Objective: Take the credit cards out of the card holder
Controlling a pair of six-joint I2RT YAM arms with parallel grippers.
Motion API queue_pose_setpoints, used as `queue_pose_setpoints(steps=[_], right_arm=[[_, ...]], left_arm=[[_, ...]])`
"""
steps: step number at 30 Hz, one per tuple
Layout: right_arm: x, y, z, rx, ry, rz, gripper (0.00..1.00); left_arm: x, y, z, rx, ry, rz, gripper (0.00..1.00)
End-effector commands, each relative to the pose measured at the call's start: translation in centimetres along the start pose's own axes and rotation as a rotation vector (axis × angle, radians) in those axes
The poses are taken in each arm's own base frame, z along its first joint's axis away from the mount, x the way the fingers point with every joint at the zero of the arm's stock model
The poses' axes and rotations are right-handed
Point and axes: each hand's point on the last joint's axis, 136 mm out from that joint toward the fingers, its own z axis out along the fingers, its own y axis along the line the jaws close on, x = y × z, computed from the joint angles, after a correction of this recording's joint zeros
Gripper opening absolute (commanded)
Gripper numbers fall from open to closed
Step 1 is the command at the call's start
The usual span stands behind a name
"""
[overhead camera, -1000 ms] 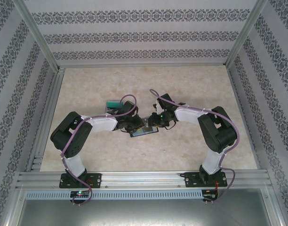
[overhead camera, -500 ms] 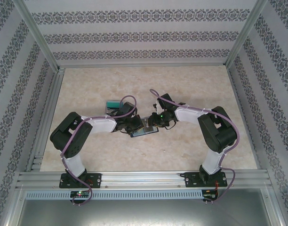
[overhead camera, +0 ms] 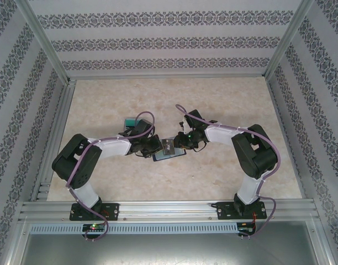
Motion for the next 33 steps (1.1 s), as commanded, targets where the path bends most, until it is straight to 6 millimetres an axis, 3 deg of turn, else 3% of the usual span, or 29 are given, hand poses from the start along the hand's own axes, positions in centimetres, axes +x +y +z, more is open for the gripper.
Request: queue_pose_setpoints(steps=[1,4,12,16,27,33], right_arm=[[0.4,-0.3,0.7,0.023,0.020,0.014,0.28],[0.3,-0.3,0.7,0.024,0.018,0.014,0.28],[0.4,-0.1,0.9,0.022,0.022,0.009,0.28],[0.5,0.0,1.0,0.025,0.025,0.005,0.27],[0.6,-0.2,1.1,0.031,0.028,0.005,0.27],[0.6,-0.2,1.0,0.032,0.028,0.005,0.27]], left_arm=[[0.3,1.3,-1.0,-0.036,0.006,0.029,0.01],[0.3,0.7,-1.3,-0.010,0.012,0.044,0.03],[0.4,-1.1,-1.2,0.090,0.018,0.075,0.22],[0.7,-1.5,-0.7,0.125,0.043,0.097,0.27],[1.5,-0.7,0.9,0.123,0.098,0.105,0.25],[1.4,-0.4,0.7,0.109,0.090,0.112,0.11]])
